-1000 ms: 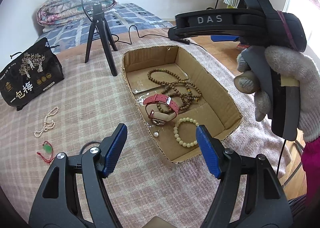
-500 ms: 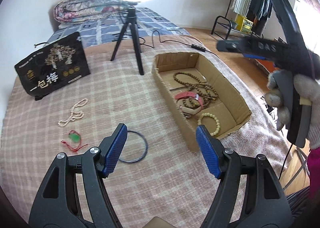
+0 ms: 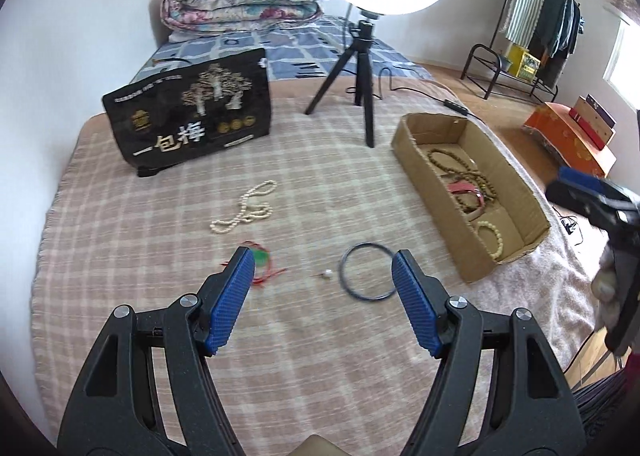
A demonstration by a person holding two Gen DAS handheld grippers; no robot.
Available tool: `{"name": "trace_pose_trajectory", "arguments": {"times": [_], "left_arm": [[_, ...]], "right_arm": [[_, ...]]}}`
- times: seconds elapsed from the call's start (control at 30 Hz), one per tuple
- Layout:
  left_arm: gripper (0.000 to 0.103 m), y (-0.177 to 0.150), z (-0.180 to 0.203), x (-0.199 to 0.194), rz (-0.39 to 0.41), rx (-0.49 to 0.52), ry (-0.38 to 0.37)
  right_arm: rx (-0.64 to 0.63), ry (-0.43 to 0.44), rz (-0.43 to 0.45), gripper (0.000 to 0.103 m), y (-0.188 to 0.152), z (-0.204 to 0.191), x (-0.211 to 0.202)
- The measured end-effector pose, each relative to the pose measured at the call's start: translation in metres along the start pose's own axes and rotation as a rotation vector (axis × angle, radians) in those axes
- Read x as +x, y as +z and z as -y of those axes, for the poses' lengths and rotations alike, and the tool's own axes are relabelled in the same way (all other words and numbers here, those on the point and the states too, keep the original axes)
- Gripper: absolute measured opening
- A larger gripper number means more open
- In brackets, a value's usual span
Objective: Organize jewelry
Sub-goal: 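Withdraw both tools from the box toward the remaining jewelry, then move left tool over jade pendant while right tool approaches black bangle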
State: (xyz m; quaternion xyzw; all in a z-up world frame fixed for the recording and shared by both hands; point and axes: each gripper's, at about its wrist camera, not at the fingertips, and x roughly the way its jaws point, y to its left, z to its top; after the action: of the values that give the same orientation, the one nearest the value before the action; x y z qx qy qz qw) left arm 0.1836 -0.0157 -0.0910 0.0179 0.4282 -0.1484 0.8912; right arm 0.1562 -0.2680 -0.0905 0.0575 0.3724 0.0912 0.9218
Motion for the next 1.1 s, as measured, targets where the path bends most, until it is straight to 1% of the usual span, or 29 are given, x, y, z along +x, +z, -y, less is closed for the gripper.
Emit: {"name": "trace_pose_trajectory", "arguments": {"times": [0.13, 0.23, 0.37, 0.47, 0.57, 0.73, 0.8, 0.97, 1.03, 1.1], "left_arm": [[0.073, 0.001, -0.02, -0.004, 0.002, 0.019, 0.016], [0.073, 0.0, -0.034, -0.004, -0.004, 0.032, 0.004], [0.073, -0.007, -0.048, 0.004, -0.025, 0.063, 0.003], [0.073, -0.014, -0.052, 0.018, -0.051, 0.112, 0.004], [0.073, -0.022, -0.053, 0.032, -0.056, 0.146, 0.001], [0.073, -0.027, -0.053, 0.063, -0.062, 0.168, -0.027], [0.073, -0.027, -0.055, 0.076, -0.068, 0.171, -0.032], [0.073, -0.02, -0.063, 0.101, -0.067, 0.153, -0.029], [0.073, -0.018, -0.066, 0.108, -0.059, 0.149, -0.033], [0.073, -0.016, -0.067, 0.114, -0.055, 0.169, -0.032]], "right_arm": [[-0.019, 0.046, -0.02, 0.102, -0.018, -0.028, 0.004], [-0.033, 0.069, -0.041, 0.102, -0.032, -0.048, 0.01], [-0.068, 0.064, -0.057, 0.103, -0.049, -0.07, 0.021], [-0.073, 0.048, -0.081, 0.103, -0.061, -0.082, 0.035], [-0.05, 0.039, -0.107, 0.103, -0.069, -0.089, 0.051], [-0.048, -0.015, -0.128, 0.103, -0.078, -0.098, 0.076], [-0.05, -0.017, -0.131, 0.103, -0.08, -0.101, 0.083], [-0.05, -0.057, -0.128, 0.103, -0.081, -0.102, 0.099], [-0.038, -0.052, -0.133, 0.103, -0.082, -0.101, 0.105], [-0.032, -0.049, -0.132, 0.103, -0.083, -0.101, 0.109]]}}
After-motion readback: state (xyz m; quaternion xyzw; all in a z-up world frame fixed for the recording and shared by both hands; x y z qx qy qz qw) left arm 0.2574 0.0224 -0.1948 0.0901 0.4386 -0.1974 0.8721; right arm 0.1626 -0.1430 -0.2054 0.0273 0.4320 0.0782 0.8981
